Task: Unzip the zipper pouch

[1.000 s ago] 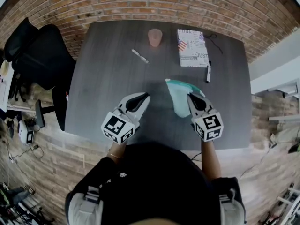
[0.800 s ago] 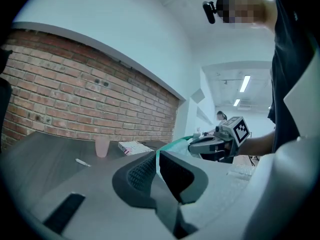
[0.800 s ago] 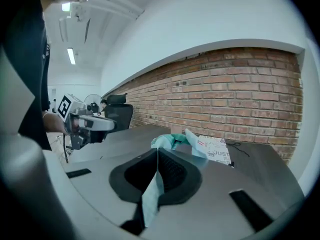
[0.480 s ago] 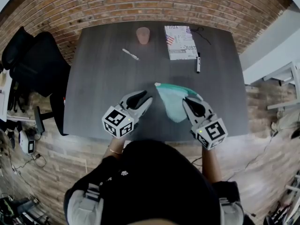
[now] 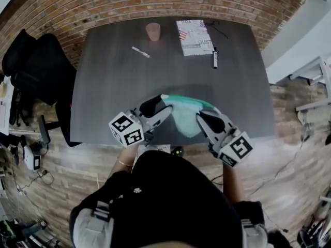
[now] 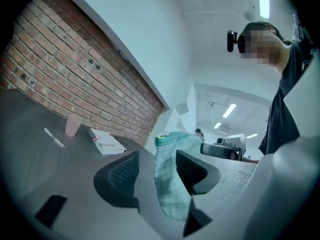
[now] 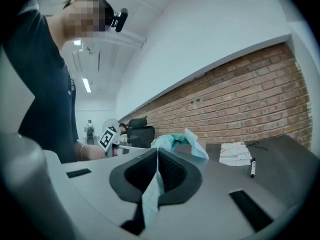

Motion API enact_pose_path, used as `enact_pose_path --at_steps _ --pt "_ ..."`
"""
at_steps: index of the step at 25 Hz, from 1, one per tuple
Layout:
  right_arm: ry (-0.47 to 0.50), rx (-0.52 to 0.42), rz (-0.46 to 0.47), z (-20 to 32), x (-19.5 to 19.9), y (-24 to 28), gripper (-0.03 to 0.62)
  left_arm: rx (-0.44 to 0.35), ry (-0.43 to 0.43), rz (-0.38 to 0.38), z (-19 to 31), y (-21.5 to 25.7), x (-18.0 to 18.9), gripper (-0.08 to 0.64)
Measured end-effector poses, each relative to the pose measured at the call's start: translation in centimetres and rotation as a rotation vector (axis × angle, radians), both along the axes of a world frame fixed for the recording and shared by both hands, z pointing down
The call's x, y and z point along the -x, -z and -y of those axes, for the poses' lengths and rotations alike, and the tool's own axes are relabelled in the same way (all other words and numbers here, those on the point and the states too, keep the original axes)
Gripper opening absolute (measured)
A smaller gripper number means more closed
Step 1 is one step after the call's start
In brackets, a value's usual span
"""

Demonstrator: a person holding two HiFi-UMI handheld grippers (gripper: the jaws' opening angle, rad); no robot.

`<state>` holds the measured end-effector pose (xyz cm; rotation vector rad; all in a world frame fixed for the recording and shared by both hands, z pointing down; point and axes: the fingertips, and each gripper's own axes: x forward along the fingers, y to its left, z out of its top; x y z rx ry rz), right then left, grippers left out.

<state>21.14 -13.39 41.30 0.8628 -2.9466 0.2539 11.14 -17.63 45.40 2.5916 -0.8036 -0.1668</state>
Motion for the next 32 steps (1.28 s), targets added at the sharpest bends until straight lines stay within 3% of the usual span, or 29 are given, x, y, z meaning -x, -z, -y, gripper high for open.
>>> enact_pose_path --at_steps 4,5,7,9,16,21,25,29,32 --pt "-0.015 0.019 0.043 -1.3 0.1 0.1 0.006 0.008 -0.006 -0.108 -0.9 0.8 0.2 0.208" --pt "-0.027 0.016 0.028 -1.4 0.0 0.0 0.006 0.003 -0.014 -0.119 -1.1 1.0 0.3 0.182" --pt "-0.049 0.005 -0.020 -1.6 0.1 -0.2 0.008 -0.026 -0.041 -0.118 -1.5 1.6 0.2 0.063" --pt "-0.092 -0.004 -0.052 -1.2 -0.1 -0.2 0.008 -0.063 -0.057 -0.093 -1.6 2.4 0.0 0.017" --pt "-0.261 0.022 -0.138 1.0 0.2 -1.7 0.037 -0.234 -0.053 0.154 -0.9 4.4 1.0 0.008" --pt "-0.311 0.048 -0.105 2.1 1.1 -1.9 0.037 -0.259 -0.014 0.240 0.1 3.8 3.0 0.006" --pt "-0.256 0.030 -0.091 2.6 4.3 -0.6 0.043 -0.288 -0.006 0.402 0.4 2.7 3.4 0.006" --pt "-0.153 -0.031 -0.126 2.9 8.3 0.4 0.046 -0.371 -0.042 0.492 0.5 2.4 2.5 0.006" --pt "-0.140 -0.028 -0.166 3.1 10.2 0.8 0.051 -0.406 -0.062 0.570 0.2 1.7 2.0 0.006"
